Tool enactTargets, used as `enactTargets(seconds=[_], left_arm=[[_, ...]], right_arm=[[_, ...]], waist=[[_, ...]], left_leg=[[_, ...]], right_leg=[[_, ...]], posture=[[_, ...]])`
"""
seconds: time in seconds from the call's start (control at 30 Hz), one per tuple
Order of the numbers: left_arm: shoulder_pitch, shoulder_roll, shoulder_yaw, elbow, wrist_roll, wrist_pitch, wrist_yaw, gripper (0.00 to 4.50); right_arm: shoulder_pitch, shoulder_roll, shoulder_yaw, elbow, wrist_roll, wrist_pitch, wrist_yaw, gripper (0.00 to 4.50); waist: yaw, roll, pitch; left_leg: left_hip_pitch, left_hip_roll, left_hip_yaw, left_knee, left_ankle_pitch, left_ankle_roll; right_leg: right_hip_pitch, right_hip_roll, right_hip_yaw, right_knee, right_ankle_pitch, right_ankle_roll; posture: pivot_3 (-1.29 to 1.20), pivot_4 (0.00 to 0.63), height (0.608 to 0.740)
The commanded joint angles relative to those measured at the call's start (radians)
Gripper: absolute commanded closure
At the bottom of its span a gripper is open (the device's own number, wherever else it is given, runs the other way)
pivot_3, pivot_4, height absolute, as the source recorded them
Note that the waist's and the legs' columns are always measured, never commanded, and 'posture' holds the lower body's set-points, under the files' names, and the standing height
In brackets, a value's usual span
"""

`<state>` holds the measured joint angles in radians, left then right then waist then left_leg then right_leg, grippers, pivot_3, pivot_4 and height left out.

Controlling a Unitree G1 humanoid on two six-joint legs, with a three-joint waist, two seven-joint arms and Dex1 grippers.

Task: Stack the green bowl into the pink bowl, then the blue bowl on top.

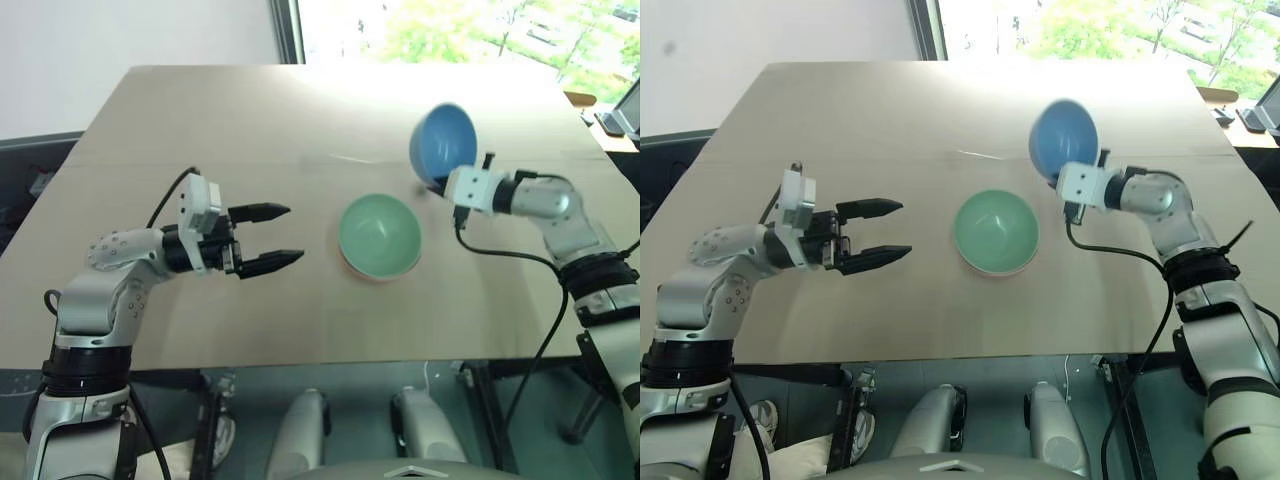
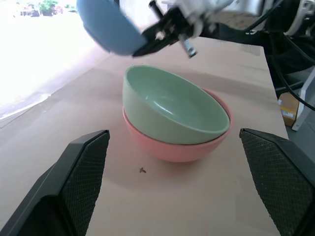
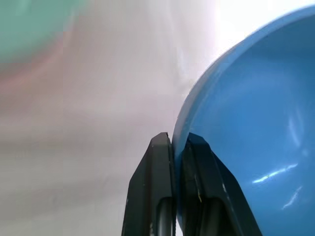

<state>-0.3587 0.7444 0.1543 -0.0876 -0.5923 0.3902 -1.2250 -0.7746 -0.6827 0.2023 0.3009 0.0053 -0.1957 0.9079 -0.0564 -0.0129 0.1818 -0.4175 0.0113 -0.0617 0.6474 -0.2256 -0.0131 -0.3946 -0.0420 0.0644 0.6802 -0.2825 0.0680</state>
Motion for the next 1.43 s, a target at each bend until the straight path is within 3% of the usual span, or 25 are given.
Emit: enactTargets(seconds=[0.03, 0.2, 0.43, 0.53, 0.63, 0.73, 0.83, 0.97, 1.13, 1.43], left_arm=[[-0.003, -0.001, 0.023, 0.007, -0.008, -0.029, -0.005, 0.0], [-0.008, 0.02, 0.035, 0.007, -0.063, 0.013, -0.057, 0.0], [-0.044, 0.102, 0.062, 0.067, -0.075, 0.045, -0.124, 0.0], [-0.05, 0.148, 0.073, 0.111, -0.072, 0.037, -0.175, 0.0], [-0.06, 0.161, 0.076, 0.124, -0.072, 0.033, -0.186, 0.0], [-0.056, 0.137, 0.079, 0.073, -0.096, 0.049, -0.153, 0.0], [-0.036, 0.104, 0.058, -0.006, -0.092, 0.04, -0.108, 0.0], [-0.021, 0.069, 0.052, -0.066, -0.074, 0.04, -0.031, 0.0], [0.004, 0.068, 0.048, -0.09, -0.041, 0.081, 0.076, 0.0], [0.148, 0.165, 0.098, -0.122, -0.063, 0.11, -0.006, 0.0]], right_arm=[[0.081, -0.081, -0.091, -0.497, 0.268, 0.38, 0.077, 4.45], [0.179, -0.129, -0.096, -0.872, 0.414, 0.694, 0.018, 4.45], [0.21, -0.082, 0.008, -0.924, 0.355, 0.805, -0.052, 4.45], [0.232, -0.097, 0.048, -0.888, 0.31, 0.794, -0.035, 3.63], [0.251, -0.099, 0.037, -0.899, 0.314, 0.809, -0.029, 2.38], [0.281, -0.089, -0.087, -0.974, 0.393, 0.878, -0.074, 1.34], [0.355, -0.019, -0.254, -1.027, 0.513, 0.941, -0.158, 1.34], [0.536, -0.07, -0.43, -1.081, 0.6, 0.988, -0.12, 1.34], [0.804, -0.103, -0.659, -1.063, 0.622, 0.93, -0.056, 0.1], [1.02, -0.151, -0.894, -1.028, 0.672, 0.883, 0.051, 0.1]], waist=[[0.004, 0.0, 0.0], [0.014, 0.0, 0.0], [0.017, -0.001, 0.0], [0.015, -0.001, 0.0], [0.017, -0.001, 0.0], [0.019, -0.001, 0.0], [0.022, -0.002, -0.001], [0.027, -0.002, -0.001], [0.031, -0.002, -0.001], [0.018, -0.002, -0.001]], left_leg=[[0.0, 0.0, -0.001, 0.0, 0.0, 0.0], [0.002, 0.0, -0.001, 0.001, 0.0, 0.0], [0.001, 0.0, 0.0, 0.002, 0.0, 0.0], [0.001, 0.0, 0.0, 0.001, 0.0, 0.0], [0.001, 0.0, 0.0, 0.001, 0.0, 0.0], [0.0, 0.0, 0.0, 0.001, 0.0, 0.0], [0.0, 0.0, -0.001, 0.002, 0.0, 0.0], [0.0, 0.0, -0.001, 0.001, 0.0, 0.0], [0.001, 0.0, 0.0, 0.001, 0.0, 0.0], [0.003, 0.001, 0.0, 0.001, 0.0, 0.0]], right_leg=[[0.0, 0.0, 0.0, 0.0, 0.0, 0.0], [0.002, 0.0, -0.001, 0.001, 0.0, 0.0], [0.002, 0.0, -0.003, 0.001, 0.0, 0.0], [0.002, 0.0, -0.003, 0.0, 0.0, 0.0], [0.002, 0.0, -0.003, -0.001, 0.0, 0.0], [0.002, 0.0, -0.003, -0.001, 0.0, 0.0], [0.002, 0.0, -0.003, -0.001, 0.0, 0.0], [0.003, 0.0, -0.004, -0.001, 0.0, 0.0], [0.003, 0.0, -0.003, -0.001, 0.0, 0.0], [0.005, 0.001, -0.002, -0.001, 0.0, 0.0]], posture=[[0.0, 0.15, 0.74], [0.0, 0.15, 0.74], [0.0, 0.15, 0.74], [0.0, 0.15, 0.74], [0.0, 0.15, 0.74], [0.0, 0.15, 0.74], [0.0, 0.15, 0.74], [0.0, 0.15, 0.74], [0.0, 0.15, 0.74], [0.0, 0.15, 0.74]])
